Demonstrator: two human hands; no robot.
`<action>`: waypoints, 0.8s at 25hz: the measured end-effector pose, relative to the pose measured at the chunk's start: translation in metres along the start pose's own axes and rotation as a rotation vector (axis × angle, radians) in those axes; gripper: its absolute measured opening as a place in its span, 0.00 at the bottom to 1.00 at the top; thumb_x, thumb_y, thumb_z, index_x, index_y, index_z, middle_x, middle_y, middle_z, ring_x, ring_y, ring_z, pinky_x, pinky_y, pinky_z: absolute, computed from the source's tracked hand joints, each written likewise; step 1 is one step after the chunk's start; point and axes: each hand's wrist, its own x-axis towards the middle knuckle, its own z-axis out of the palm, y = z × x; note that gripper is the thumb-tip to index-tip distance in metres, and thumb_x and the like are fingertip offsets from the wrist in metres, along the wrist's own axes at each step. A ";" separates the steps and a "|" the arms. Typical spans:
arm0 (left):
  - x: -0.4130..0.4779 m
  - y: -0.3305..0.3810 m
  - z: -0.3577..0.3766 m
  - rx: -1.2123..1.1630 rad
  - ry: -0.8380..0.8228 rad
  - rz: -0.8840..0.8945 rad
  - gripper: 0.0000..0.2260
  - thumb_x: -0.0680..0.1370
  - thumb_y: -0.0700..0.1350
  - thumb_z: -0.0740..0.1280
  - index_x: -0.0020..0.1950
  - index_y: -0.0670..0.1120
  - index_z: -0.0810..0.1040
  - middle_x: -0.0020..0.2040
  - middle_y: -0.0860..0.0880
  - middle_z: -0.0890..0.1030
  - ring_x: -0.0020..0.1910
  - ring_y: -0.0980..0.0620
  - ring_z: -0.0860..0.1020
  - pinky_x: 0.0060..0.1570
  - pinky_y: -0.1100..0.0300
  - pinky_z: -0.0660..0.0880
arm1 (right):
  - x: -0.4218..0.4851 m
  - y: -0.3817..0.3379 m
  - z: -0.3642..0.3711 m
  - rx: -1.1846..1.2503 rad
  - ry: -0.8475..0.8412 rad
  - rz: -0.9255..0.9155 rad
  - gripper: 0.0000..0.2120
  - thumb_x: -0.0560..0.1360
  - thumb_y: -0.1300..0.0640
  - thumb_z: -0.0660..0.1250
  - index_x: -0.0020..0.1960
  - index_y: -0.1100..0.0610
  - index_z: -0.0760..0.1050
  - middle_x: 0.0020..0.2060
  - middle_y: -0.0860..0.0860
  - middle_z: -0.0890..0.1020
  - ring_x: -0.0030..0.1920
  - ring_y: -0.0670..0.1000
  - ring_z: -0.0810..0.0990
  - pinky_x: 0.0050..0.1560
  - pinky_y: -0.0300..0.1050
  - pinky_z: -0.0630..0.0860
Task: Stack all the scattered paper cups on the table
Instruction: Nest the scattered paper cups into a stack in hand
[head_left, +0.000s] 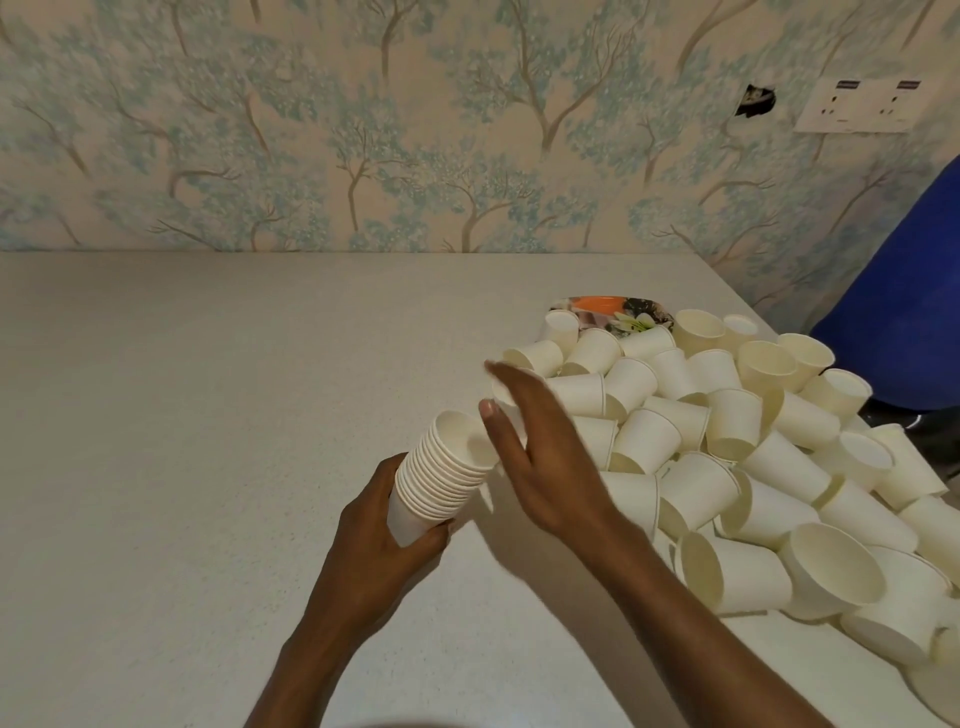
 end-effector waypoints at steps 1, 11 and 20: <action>0.000 -0.001 0.000 -0.012 0.013 -0.007 0.29 0.70 0.67 0.72 0.69 0.67 0.67 0.60 0.69 0.76 0.60 0.69 0.75 0.49 0.82 0.70 | 0.014 0.007 -0.002 -0.191 0.084 0.015 0.26 0.82 0.40 0.58 0.78 0.45 0.61 0.77 0.47 0.65 0.77 0.48 0.62 0.75 0.51 0.64; 0.000 -0.009 0.002 0.004 0.053 -0.054 0.26 0.70 0.61 0.75 0.65 0.66 0.69 0.57 0.67 0.79 0.57 0.67 0.78 0.50 0.79 0.71 | 0.060 0.035 0.010 -0.680 0.012 0.031 0.23 0.80 0.48 0.65 0.74 0.48 0.68 0.71 0.54 0.73 0.67 0.56 0.72 0.63 0.52 0.74; 0.001 -0.003 0.005 0.002 0.041 -0.061 0.29 0.72 0.55 0.75 0.69 0.64 0.67 0.61 0.67 0.76 0.61 0.66 0.75 0.55 0.73 0.72 | 0.004 -0.036 -0.015 0.075 0.002 -0.058 0.21 0.82 0.49 0.63 0.74 0.44 0.68 0.70 0.44 0.73 0.71 0.44 0.69 0.70 0.49 0.70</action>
